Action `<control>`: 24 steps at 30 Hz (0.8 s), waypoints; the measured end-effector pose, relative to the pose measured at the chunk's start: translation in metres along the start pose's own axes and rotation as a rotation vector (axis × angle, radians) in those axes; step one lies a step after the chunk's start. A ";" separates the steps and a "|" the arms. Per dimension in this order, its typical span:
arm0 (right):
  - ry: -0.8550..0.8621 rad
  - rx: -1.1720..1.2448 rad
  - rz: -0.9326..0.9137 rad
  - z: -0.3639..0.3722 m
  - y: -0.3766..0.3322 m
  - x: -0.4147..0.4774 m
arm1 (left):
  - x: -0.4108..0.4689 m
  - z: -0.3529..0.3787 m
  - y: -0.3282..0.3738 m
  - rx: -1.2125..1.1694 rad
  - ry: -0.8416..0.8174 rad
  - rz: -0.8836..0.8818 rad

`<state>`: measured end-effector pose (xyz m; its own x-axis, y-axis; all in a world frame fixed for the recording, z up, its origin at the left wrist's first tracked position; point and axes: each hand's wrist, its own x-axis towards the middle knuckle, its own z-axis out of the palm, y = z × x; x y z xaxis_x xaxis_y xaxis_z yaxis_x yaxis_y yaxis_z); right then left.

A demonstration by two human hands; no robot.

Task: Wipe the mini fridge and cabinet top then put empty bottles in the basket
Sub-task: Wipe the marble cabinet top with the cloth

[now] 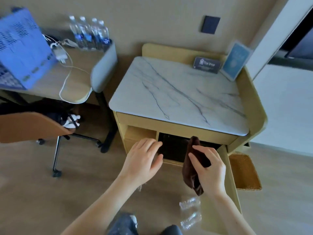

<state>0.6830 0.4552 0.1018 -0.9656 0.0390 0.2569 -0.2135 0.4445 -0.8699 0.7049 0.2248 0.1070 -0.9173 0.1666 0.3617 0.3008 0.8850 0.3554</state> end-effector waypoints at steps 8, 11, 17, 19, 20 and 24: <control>-0.017 0.138 0.133 -0.008 0.011 -0.007 | -0.012 0.005 -0.004 0.055 -0.012 -0.107; -0.043 0.187 0.174 -0.010 0.016 -0.008 | -0.021 0.014 0.003 0.051 -0.034 -0.158; -0.125 0.130 0.134 -0.004 0.023 -0.003 | -0.031 0.016 0.007 0.041 -0.012 -0.265; -0.135 0.122 0.133 0.003 0.023 0.002 | -0.036 0.014 0.000 0.034 -0.010 -0.288; -0.139 0.124 0.143 0.008 0.022 0.005 | -0.039 0.012 -0.005 0.034 -0.011 -0.296; -0.145 0.154 0.167 0.041 0.013 0.019 | -0.044 0.001 -0.042 0.041 -0.008 -0.316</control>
<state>0.6559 0.4254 0.0781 -0.9981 -0.0333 0.0511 -0.0587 0.3010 -0.9518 0.7323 0.1813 0.0750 -0.9659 -0.1163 0.2315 -0.0103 0.9101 0.4143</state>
